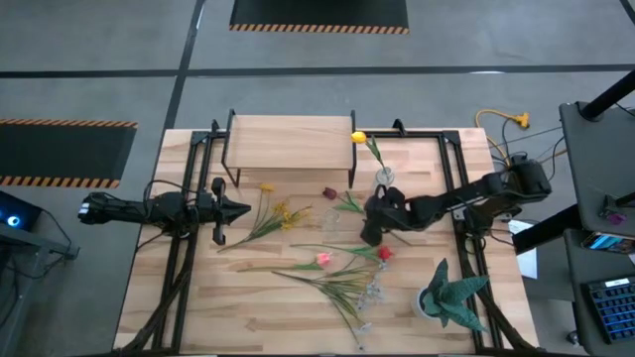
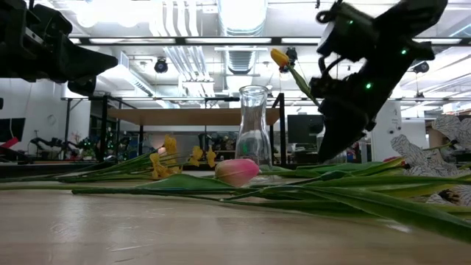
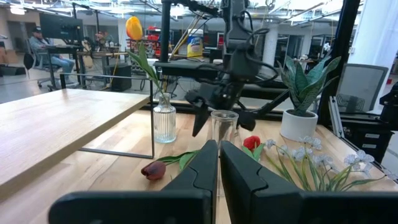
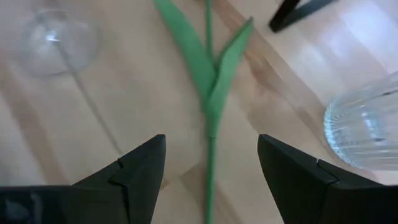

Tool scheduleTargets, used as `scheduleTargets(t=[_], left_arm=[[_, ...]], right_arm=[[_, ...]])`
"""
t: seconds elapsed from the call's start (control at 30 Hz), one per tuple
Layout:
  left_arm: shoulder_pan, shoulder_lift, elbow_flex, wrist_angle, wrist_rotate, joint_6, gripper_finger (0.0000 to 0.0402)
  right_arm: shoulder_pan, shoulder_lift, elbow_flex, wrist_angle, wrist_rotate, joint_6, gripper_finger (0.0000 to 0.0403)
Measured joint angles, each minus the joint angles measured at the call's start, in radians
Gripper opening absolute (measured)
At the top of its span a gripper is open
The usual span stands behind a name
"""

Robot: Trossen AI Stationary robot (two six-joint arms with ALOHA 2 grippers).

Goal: Pick and place flowers into a vace then onto a shelf
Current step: Put the dark red tulip into the top transparent vase

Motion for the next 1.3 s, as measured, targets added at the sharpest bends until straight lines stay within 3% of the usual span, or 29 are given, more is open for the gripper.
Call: scheduleTargets(t=[0.63, 0.8, 1.17, 1.3], left_arm=[[0.0, 0.0, 0.0, 0.0, 0.0, 0.0, 0.0002], [0.0, 0.0, 0.0, 0.0, 0.0, 0.0, 0.0002], [0.0, 0.0, 0.0, 0.0, 0.0, 0.0, 0.0002], [0.0, 0.0, 0.0, 0.0, 0.0, 0.0, 0.0002]], right_arm=[[-0.078, 0.123, 0.006, 0.018, -0.065, -0.012, 0.0228], [-0.08, 0.122, 0.006, 0.015, -0.091, -0.012, 0.0181], [-0.079, 0.062, 0.001, -0.05, -0.138, -0.013, 0.002], [-0.079, 0.034, -0.002, -0.105, -0.138, -0.011, 0.0012]])
